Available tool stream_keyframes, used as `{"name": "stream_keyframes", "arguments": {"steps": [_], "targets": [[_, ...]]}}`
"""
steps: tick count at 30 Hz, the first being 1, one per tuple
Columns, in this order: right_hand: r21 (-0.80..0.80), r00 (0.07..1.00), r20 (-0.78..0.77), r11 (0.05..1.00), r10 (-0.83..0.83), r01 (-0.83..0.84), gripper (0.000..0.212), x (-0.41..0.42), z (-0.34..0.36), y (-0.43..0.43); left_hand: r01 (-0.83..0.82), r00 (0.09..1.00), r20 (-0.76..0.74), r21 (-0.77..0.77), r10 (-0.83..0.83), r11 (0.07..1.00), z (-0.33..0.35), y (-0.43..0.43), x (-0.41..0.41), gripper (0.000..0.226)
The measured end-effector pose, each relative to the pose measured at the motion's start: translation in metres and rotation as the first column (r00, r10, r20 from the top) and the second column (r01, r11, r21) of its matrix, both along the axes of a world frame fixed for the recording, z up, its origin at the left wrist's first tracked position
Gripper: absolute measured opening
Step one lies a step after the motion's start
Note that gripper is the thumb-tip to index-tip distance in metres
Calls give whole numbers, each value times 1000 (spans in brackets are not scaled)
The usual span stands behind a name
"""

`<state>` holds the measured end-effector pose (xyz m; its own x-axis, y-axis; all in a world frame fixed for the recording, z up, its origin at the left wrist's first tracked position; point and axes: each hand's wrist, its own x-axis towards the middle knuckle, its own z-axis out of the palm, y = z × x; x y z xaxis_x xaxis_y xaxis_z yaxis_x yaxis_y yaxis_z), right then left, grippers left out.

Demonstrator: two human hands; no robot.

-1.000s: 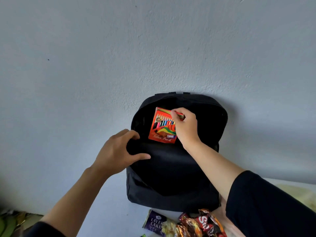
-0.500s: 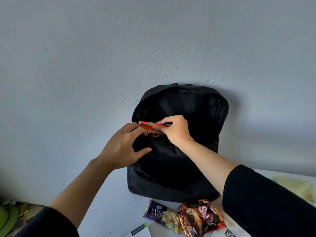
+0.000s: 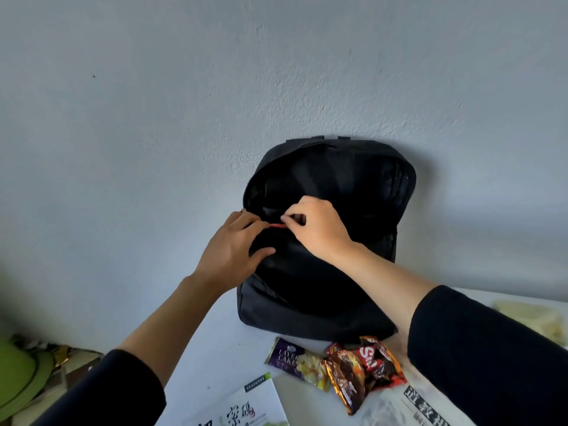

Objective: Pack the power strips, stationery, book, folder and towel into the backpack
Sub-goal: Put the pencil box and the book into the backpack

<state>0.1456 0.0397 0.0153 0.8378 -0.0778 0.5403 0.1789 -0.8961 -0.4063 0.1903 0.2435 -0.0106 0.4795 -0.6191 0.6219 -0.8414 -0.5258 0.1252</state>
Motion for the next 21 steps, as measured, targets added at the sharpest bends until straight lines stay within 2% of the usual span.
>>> {"name": "stream_keyframes", "arguments": {"steps": [3, 6, 7, 9, 10, 12, 14, 15, 17, 18, 21], "targets": [[145, 988, 111, 982, 108, -124, 11, -30, -2, 2, 15, 1000, 17, -7, -15, 1000, -3, -1, -9, 41], [165, 960, 202, 960, 194, -228, 11, -71, -7, 9, 29, 998, 56, -80, -25, 996, -4, 0, -34, 29], [164, 958, 176, 953, 225, -254, 12, -85, -13, 12, 38, 998, 47, -114, -33, 993, -7, 3, -46, 22], [181, 954, 32, 937, 298, -299, 16, -107, -29, 17, 50, 998, -42, -120, -56, 991, -13, 14, -67, 10], [174, 942, -63, 933, 330, -315, 18, -117, -40, 20, 48, 989, -137, -62, -56, 997, -19, 21, -77, 10], [94, 907, -248, 940, 340, -327, 22, -134, -65, 27, 9, 925, -373, 206, 70, 978, -33, 41, -94, 20], [43, 852, -400, 935, 338, -351, 27, -147, -88, 36, -10, 818, -472, 560, 329, 828, -51, 61, -113, 43], [40, 824, -455, 932, 339, -361, 30, -152, -94, 41, 12, 766, -482, 671, 424, 741, -60, 69, -121, 58], [2, 762, -565, 924, 316, -382, 45, -156, -105, 52, 69, 706, -476, 783, 524, 619, -74, 79, -136, 80], [-34, 730, -617, 917, 294, -397, 56, -158, -110, 59, 82, 699, -470, 802, 539, 592, -83, 82, -141, 84], [-47, 647, -721, 915, 247, -401, 80, -159, -121, 73, 91, 656, -534, 757, 533, 647, -94, 82, -142, 86]]}}
